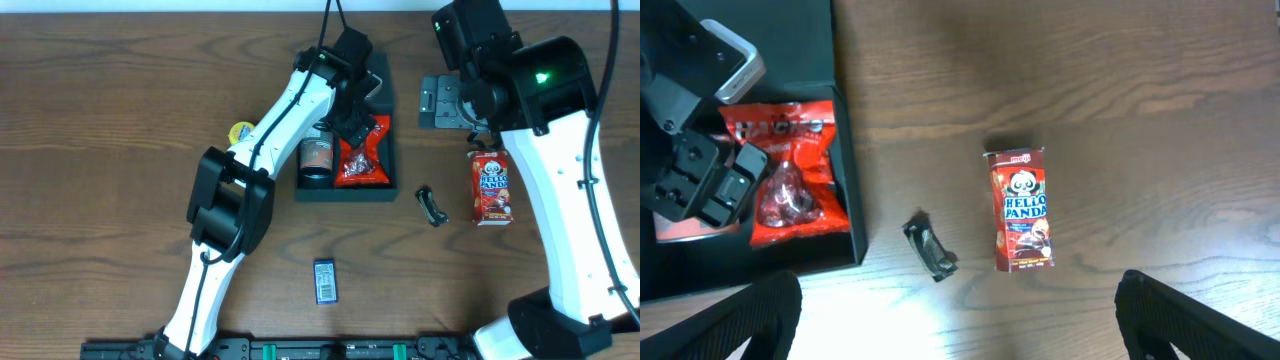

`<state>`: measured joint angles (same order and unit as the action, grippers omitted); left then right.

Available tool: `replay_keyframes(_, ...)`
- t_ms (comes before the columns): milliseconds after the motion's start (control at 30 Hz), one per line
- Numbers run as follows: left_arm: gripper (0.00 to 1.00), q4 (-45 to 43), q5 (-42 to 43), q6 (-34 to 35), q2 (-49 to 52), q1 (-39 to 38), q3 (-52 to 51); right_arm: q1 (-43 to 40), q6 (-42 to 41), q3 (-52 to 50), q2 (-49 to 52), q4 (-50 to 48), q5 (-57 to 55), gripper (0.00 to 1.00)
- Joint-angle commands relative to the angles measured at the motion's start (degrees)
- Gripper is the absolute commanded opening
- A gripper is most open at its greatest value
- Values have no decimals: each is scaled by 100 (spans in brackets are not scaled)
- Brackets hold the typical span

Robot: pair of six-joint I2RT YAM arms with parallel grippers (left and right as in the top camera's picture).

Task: Pack container
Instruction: 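Lower the can beside the Hacks bag and release it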

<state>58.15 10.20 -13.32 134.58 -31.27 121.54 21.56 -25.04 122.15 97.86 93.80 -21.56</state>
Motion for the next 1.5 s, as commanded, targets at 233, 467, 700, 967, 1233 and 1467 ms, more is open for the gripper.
replay_keyframes(233,95,444,52,184,105,157,-94,-28,-66,-24,-9,0,-111,99)
replay_keyframes(467,95,785,348,186,105,144,-94,-28,-66,-24,-9,2,-111,99)
replay_keyframes(700,95,1176,345,227,105,52,-94,-28,-63,-24,-9,-4,-114,99)
replay_keyframes(967,95,1425,341,328,105,-157,-94,-28,-63,-24,-9,-13,-114,99)
replay_keyframes(1233,95,1410,-31,527,66,-256,-92,-55,-63,-24,-9,-11,-111,99)
replay_keyframes(1467,95,1574,-35,522,24,-162,-87,-232,-63,-24,-9,-11,-92,99)
